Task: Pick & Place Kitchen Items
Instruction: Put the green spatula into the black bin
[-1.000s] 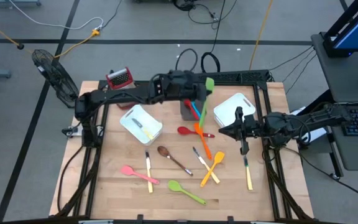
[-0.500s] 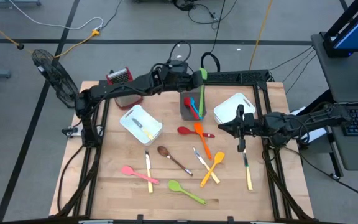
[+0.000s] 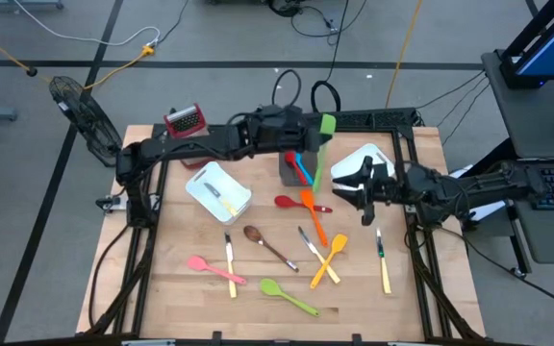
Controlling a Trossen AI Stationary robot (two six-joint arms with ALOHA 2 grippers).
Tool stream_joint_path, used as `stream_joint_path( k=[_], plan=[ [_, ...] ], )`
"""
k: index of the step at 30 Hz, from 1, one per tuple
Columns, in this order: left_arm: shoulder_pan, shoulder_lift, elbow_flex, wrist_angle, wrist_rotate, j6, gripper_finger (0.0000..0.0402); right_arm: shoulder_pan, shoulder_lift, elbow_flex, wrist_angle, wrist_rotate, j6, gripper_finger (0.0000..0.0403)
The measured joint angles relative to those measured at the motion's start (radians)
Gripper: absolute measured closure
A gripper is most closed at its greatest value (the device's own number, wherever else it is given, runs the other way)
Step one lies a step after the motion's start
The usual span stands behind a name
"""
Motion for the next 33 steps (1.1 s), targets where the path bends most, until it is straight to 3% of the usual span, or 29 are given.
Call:
stream_joint_path(
  k=[4,9,17,26,33],
  plan=[
    [-0.030,0.000,0.000,0.108,0.000,0.048,0.0394,-0.025,0.008,0.000,0.000,-0.008,0.120,0.0200],
    [-0.055,-0.001,0.000,0.153,-0.007,0.054,0.0385,-0.042,0.034,0.000,0.057,-0.100,0.234,0.0146],
    [-0.073,0.001,0.000,0.126,-0.052,0.055,0.0393,-0.041,0.098,0.000,0.172,-0.131,0.298,0.0106],
    [-0.083,0.000,0.000,0.126,-0.053,0.034,0.0394,-0.042,0.182,0.000,0.233,-0.100,0.297,0.0128],
    [-0.082,0.000,0.000,0.105,-0.054,0.030,0.0383,-0.042,0.210,0.000,0.261,-0.097,0.294,0.0217]
  ],
)
